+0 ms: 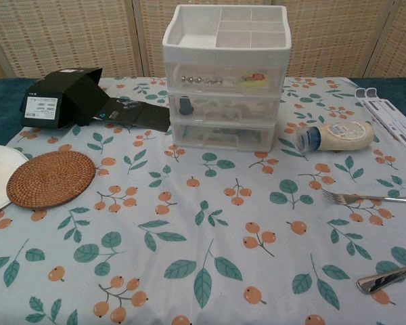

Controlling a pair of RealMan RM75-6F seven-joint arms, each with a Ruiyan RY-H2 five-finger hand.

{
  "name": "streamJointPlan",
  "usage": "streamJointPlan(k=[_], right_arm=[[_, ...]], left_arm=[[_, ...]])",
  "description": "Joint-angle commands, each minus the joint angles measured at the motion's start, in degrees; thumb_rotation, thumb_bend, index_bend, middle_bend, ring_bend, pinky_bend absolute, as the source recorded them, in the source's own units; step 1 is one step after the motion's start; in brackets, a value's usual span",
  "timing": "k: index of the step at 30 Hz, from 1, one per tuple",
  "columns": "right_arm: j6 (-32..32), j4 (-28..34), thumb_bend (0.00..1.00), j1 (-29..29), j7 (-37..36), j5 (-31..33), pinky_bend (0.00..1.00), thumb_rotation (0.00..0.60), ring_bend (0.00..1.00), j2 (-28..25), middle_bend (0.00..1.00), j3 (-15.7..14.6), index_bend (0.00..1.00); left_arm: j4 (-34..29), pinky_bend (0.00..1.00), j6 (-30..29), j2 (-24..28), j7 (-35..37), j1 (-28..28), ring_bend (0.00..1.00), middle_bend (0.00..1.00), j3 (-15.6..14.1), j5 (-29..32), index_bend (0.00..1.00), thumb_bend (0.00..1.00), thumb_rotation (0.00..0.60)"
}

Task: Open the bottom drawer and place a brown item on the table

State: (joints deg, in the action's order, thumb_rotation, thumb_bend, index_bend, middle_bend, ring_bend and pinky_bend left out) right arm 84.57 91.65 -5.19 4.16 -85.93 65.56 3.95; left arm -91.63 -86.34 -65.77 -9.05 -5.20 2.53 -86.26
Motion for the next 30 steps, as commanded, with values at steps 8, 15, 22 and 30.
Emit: streamJointPlan(k=[8, 15, 22, 30], right_arm=[[0.25, 0.31, 0.28, 0.14, -0.75, -0.19, 0.21, 0.600, 0.16, -0.27, 0.21, -0.05, 0.17], [-0.65, 1.18, 0.28, -0.14, -3.03, -1.16, 0.21, 0.600, 0.16, 0.28, 0.21, -0.82, 0.17], [-2.60, 3.14, 0.30, -2.36, -4.88, -2.96, 0.25, 0.600, 0.19, 0.27, 0.23, -0.42, 0.17], [-11.12, 6.68, 0.31, -8.24, -5.35, -2.09, 0.38, 0.600, 0.29, 0.49, 0.31, 0.77, 0.17]], left_arm=[[0.16, 0.09, -0.15, -0.26, 0.18, -0.27, 0.07, 0.13, -0.11, -0.86, 0.20, 0.32, 0.600], [-0.27, 0.09, 0.42, -0.27, -0.27, -0.54, 0.07, 0.13, -0.34, -1.05, 0.20, 0.32, 0.600], [-0.19, 0.09, 0.10, -0.27, -0.09, -0.59, 0.07, 0.13, -0.21, -1.25, 0.20, 0.32, 0.600], [0.21, 0.09, 0.28, -0.33, 0.29, -0.67, 0.07, 0.13, -0.26, -1.21, 0.20, 0.32, 0.600]])
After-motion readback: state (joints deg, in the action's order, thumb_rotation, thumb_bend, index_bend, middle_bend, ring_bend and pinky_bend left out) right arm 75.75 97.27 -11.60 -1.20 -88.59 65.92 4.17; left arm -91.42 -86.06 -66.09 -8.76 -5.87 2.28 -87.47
